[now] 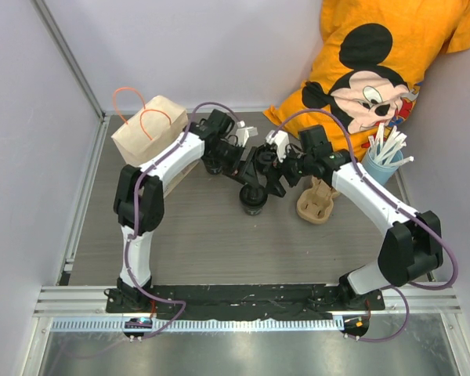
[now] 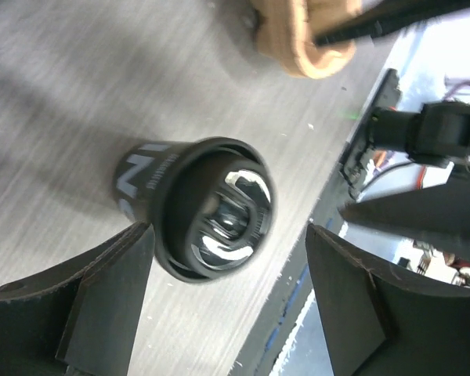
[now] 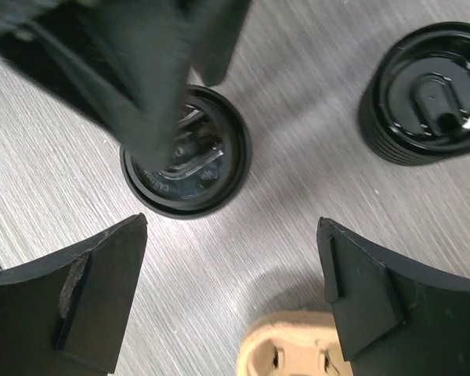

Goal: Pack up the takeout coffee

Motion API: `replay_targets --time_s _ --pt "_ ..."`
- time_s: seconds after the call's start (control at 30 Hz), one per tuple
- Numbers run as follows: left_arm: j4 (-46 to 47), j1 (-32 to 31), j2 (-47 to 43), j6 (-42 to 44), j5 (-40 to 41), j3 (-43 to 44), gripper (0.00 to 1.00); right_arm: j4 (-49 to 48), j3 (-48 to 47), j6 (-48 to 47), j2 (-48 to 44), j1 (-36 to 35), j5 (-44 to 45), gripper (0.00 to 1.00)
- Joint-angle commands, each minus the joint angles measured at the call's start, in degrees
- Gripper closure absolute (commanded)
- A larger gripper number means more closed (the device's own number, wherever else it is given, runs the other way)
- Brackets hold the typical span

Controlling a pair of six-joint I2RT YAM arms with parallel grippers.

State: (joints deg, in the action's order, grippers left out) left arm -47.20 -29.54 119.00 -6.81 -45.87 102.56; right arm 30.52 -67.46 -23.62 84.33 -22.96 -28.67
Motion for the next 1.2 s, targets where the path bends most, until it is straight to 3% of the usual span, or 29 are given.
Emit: replay_targets --time_s 0.0,0.27,0.4,0.63,0.8,1.1,1.13,1.17 --pt "-3.1 0.4 -7.5 2.8 -4.1 3.2 0.16 1.8 -5.0 -1.5 -4.0 2.2 -2.6 0.07" --pt "-3.9 0.4 -13.0 4.9 -5.5 2.9 0.12 5.9 -9.9 -2.7 -5.4 3.1 -3.4 0.09" --pt "-1.9 0.4 -14.8 6.6 -6.8 -1.8 0.12 10.8 -8.8 -4.3 -5.2 3.1 -10.2 0.11" --pt "-0.1 0.4 -14.2 12.9 -5.0 -3.2 0.11 11.6 -4.4 -3.4 -5.1 3.0 -12.9 0.13" --pt "-7.1 0.4 -12.4 18.1 -4.9 -0.2 0.11 7.9 -3.0 -5.7 -6.6 2.9 -6.7 0.15" --pt "-14.7 0.4 -23.8 24.9 -6.4 -4.8 0.07 8.5 -9.0 -12.2 0.9 2.9 -4.0 0.26" --pt "-15.5 0.4 -24.5 26.0 -6.2 -5.1 0.00 8.6 -9.5 -12.8 1.2 2.9 -3.9 0.27" --pt "-16.7 0.4 -25.2 26.7 -5.5 -5.3 0.01 8.6 -10.4 -13.1 1.4 2.9 -3.7 0.27"
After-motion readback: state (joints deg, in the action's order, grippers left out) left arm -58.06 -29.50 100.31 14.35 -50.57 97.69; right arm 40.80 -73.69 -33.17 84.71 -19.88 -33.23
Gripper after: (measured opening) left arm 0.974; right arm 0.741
